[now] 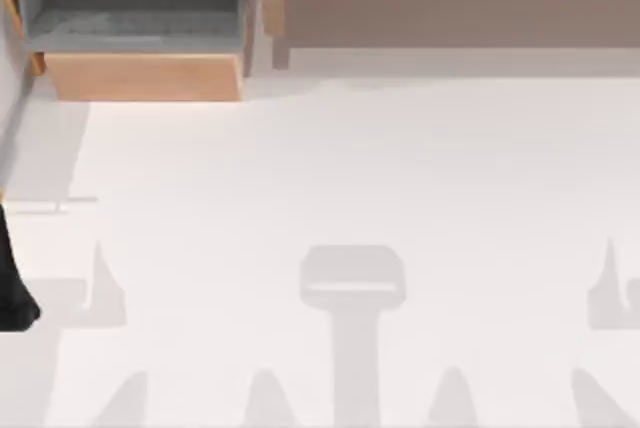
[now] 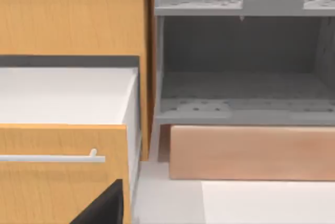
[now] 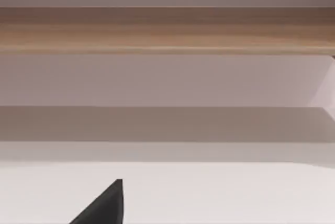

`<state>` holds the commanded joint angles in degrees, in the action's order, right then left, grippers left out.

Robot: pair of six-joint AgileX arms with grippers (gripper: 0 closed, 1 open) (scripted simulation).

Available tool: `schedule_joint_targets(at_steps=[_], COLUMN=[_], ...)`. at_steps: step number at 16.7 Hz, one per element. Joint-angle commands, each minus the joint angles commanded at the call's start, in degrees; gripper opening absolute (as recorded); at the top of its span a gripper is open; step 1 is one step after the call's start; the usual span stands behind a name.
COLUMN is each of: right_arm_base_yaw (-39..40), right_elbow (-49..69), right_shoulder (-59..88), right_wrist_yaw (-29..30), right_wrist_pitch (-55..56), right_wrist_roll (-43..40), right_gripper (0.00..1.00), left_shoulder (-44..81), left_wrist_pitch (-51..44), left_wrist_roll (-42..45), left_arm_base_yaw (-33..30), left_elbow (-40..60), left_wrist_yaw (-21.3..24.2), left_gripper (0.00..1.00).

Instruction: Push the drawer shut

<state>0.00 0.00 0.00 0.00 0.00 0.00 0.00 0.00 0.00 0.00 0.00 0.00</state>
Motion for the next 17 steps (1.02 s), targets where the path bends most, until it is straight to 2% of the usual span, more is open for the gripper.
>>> schedule_joint_targets(at_steps=[4, 7, 17], right_arm_base_yaw=[0.00, 0.00, 0.00], right_elbow=[0.00, 0.00, 0.00], right_shoulder=[0.00, 0.00, 0.00], right_wrist_yaw=[0.00, 0.00, 0.00], right_wrist_pitch=[0.00, 0.00, 0.00], right_wrist_roll=[0.00, 0.00, 0.00], right_gripper=[1.00, 1.00, 1.00], left_shoulder=[1.98, 9.40, 54.73], left_wrist_pitch=[1.66, 6.96, 34.47], left_wrist_roll=[0.15, 0.43, 0.69], left_arm_base_yaw=[-0.66, -3.02, -16.37], left_elbow=[1.02, 4.25, 20.90], left_wrist_yaw=[-0.84, -3.39, -15.74], left_gripper=[1.00, 1.00, 1.00])
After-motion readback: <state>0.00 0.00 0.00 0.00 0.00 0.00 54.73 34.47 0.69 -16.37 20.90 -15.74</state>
